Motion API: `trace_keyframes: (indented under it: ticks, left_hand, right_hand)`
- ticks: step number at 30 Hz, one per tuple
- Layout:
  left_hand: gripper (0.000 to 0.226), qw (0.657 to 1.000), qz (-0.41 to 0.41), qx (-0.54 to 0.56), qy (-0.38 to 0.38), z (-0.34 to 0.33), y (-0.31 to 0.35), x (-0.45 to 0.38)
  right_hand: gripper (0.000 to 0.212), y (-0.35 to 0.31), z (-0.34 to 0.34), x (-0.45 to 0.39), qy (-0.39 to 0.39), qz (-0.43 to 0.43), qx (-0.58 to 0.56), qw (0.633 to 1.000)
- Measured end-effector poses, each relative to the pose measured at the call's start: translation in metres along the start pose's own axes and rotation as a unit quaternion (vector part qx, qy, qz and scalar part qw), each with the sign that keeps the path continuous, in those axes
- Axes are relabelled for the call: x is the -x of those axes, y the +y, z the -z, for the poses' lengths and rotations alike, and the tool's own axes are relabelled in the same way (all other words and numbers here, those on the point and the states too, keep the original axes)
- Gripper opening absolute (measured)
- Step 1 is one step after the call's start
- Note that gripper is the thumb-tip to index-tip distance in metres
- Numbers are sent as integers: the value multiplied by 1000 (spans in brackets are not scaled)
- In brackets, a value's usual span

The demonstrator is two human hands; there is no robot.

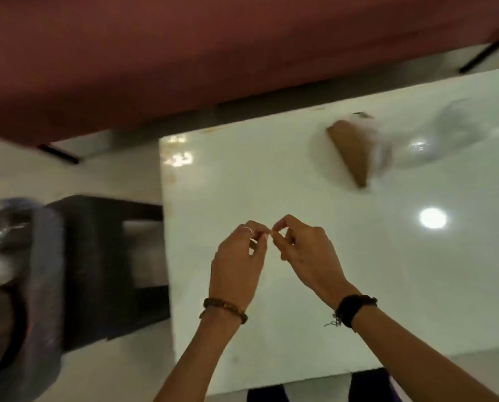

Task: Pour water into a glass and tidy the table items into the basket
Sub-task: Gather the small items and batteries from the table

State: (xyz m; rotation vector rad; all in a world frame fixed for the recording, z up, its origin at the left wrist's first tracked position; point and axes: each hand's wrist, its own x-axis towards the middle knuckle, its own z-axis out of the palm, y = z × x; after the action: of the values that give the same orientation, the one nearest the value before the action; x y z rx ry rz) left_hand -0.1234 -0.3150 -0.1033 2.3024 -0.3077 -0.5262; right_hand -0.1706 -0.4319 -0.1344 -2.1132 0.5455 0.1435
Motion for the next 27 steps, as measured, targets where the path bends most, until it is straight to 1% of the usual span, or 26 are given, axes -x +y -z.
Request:
trace_keyframes:
  ticks: [4, 8, 11, 14, 16, 19, 22, 25, 27]
  left_hand:
    - [12, 989, -70, -12, -130, -125, 97, -14]
    - [13, 965, -137, -32, -219, -228, 178, -14]
    - [13, 947, -185, -56, -256, -288, 227, -22]
    - [16, 916, -281, -109, -265, -340, 269, -36]
    - [19, 892, -348, -136, -255, -368, 291, -49]
    - [24, 867, -401, -153, -254, -413, 324, -73]
    - [33, 845, -421, -184, -273, -455, 347, -103]
    - [50, 812, -421, -243, -324, -492, 361, -125]
    - [50, 788, -433, -295, -324, -512, 364, -131]
  right_hand:
    - [7, 109, 118, 26, 120, -93, 1, 988]
    - [6, 194, 216, 60, 219, -172, -22, 960]
    - [6, 243, 272, 80, 268, -216, -37, 938]
    - [7, 285, 315, 94, 307, -252, -30, 917]
    - [8, 306, 333, 99, 321, -272, -25, 907]
    - [13, 338, 353, 104, 329, -294, -11, 897]
    - [20, 365, 363, 103, 325, -311, 9, 893]
    - [27, 386, 368, 99, 307, -324, 35, 894]
    - [27, 397, 369, 96, 291, -330, 59, 896]
